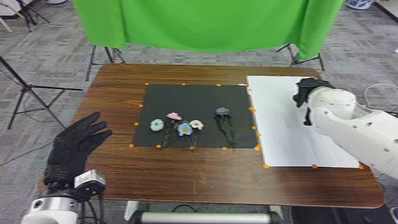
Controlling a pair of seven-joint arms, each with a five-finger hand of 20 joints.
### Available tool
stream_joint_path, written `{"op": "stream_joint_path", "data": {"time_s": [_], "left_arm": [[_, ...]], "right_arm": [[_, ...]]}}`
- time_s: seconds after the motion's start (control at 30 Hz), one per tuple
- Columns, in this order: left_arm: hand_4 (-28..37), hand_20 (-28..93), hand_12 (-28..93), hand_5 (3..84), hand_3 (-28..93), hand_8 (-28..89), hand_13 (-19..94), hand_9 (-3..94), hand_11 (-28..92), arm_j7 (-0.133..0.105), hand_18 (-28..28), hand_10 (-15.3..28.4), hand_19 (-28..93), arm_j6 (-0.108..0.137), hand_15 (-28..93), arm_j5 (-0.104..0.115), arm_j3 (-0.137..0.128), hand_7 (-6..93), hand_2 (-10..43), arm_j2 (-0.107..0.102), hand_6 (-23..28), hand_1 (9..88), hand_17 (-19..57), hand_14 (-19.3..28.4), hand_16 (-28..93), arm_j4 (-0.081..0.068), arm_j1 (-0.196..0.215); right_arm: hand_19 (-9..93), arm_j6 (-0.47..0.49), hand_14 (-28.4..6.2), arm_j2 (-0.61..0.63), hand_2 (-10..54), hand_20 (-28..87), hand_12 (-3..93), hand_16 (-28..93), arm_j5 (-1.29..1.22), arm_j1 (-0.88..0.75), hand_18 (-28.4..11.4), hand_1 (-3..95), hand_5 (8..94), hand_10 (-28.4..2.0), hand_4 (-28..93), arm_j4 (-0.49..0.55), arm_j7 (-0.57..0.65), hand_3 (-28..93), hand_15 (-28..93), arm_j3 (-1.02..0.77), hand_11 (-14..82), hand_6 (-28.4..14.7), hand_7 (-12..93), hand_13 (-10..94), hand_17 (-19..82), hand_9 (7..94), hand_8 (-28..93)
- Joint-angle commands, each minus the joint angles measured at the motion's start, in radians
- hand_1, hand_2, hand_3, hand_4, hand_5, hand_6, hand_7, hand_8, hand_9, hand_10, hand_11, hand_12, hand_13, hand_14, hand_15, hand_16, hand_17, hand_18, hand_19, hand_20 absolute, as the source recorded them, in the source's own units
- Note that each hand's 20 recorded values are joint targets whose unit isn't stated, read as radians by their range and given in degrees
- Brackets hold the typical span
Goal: Arrange flowers
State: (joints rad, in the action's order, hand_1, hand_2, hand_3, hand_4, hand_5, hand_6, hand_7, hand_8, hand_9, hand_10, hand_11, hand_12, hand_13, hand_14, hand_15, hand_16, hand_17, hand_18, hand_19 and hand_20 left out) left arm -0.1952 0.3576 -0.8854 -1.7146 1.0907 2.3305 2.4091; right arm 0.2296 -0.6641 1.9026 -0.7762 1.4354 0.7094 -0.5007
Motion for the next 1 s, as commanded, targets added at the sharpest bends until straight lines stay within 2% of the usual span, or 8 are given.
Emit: {"op": "stream_joint_path", "data": {"time_s": [0.03,0.23,0.37,0.4,0.57,0.8,0.97,1.0], "left_arm": [[-20.3,0,8,41.9,83,-10,29,37.7,28,0.004,22.7,19.9,61,-0.008,55,0.001,0.006,15.4,6.3,0.007,11.8,25.1,-8.6,26.9,-12,-0.005,0.000],[-20.3,0,8,41.9,83,-10,29,37.7,28,0.005,22.7,20.0,61,-0.010,55,-0.002,0.005,15.4,6.3,0.008,11.8,25.1,-8.6,26.7,-12,-0.004,0.002],[-20.3,0,8,41.9,82,-10,29,37.7,28,0.007,22.7,20.0,61,-0.008,55,0.000,0.008,15.5,6.4,0.015,11.8,25.1,-8.6,26.8,-12,-0.004,0.009],[-20.3,0,8,41.9,83,-10,29,37.7,28,0.012,22.7,20.0,61,-0.015,55,-0.002,0.004,15.5,6.4,0.016,11.8,25.1,-8.6,26.8,-12,-0.004,0.007],[-20.3,0,8,41.9,83,-10,29,37.6,28,0.004,22.7,20.1,61,-0.008,55,-0.002,0.007,15.5,6.4,0.012,11.8,25.1,-8.7,26.8,-12,-0.002,0.010],[-20.3,0,9,41.9,83,-10,29,37.6,28,-0.005,22.7,20.0,61,-0.002,55,0.003,0.008,15.5,6.3,0.006,11.8,25.2,-8.7,26.9,-12,-0.002,0.020],[-20.3,0,8,41.9,83,-10,29,37.7,28,-0.006,22.7,20.0,61,-0.008,55,0.003,0.001,15.4,6.3,0.008,11.8,25.1,-8.6,26.9,-12,-0.004,0.025],[-20.2,0,8,41.9,83,-10,29,37.7,28,-0.004,22.7,20.0,61,-0.009,55,0.003,-0.002,15.5,6.3,0.007,11.8,25.1,-8.6,26.9,-12,-0.003,0.027]], "right_arm": [[93,-0.074,-2.5,0.016,-9.5,-5,30.5,13,0.055,-0.002,-15.4,46.7,61.6,-6.2,-28,0.009,0.000,83,80,0.060,15.9,1.4,43,72,33,77.8,-10],[93,-0.195,-0.4,0.042,-9.5,-5,35.0,17,0.072,0.034,-14.6,52.3,72.7,-5.7,-28,0.015,-0.003,81,76,0.139,19.2,3.0,47,77,36,87.7,-6],[93,-0.329,0.2,0.079,-9.5,-4,36.4,17,0.072,0.103,-15.0,52.7,76.0,-6.0,-28,0.046,0.012,82,75,0.249,18.2,2.7,44,79,37,90.6,-4],[93,-0.369,0.4,0.083,-9.5,-4,36.9,17,0.074,0.120,-15.0,52.5,76.8,-6.1,-28,0.050,0.009,83,74,0.273,17.9,2.5,43,80,37,91.1,-3],[93,-0.439,0.9,0.093,-9.5,-3,37.9,18,0.078,0.189,-15.5,52.6,78.8,-6.5,-28,0.073,0.004,84,73,0.341,18.0,1.5,41,81,38,92.3,-2],[93,-0.440,0.7,0.103,-9.5,-3,38.5,20,0.078,0.168,-16.0,52.3,80.4,-7.3,-28,0.145,-0.010,86,72,0.286,17.8,0.9,39,81,38,93.0,0],[93,-0.320,0.4,0.089,-9.5,-2,39.1,20,0.177,0.036,-16.1,52.1,80.3,-7.4,-28,0.204,-0.049,86,72,0.124,17.5,0.8,39,81,38,93.1,1],[93,-0.348,0.4,0.091,-9.5,-2,39.5,20,0.164,0.070,-16.1,51.8,79.6,-7.4,-28,0.201,-0.036,86,72,0.177,17.7,0.8,39,81,38,92.6,2]]}}
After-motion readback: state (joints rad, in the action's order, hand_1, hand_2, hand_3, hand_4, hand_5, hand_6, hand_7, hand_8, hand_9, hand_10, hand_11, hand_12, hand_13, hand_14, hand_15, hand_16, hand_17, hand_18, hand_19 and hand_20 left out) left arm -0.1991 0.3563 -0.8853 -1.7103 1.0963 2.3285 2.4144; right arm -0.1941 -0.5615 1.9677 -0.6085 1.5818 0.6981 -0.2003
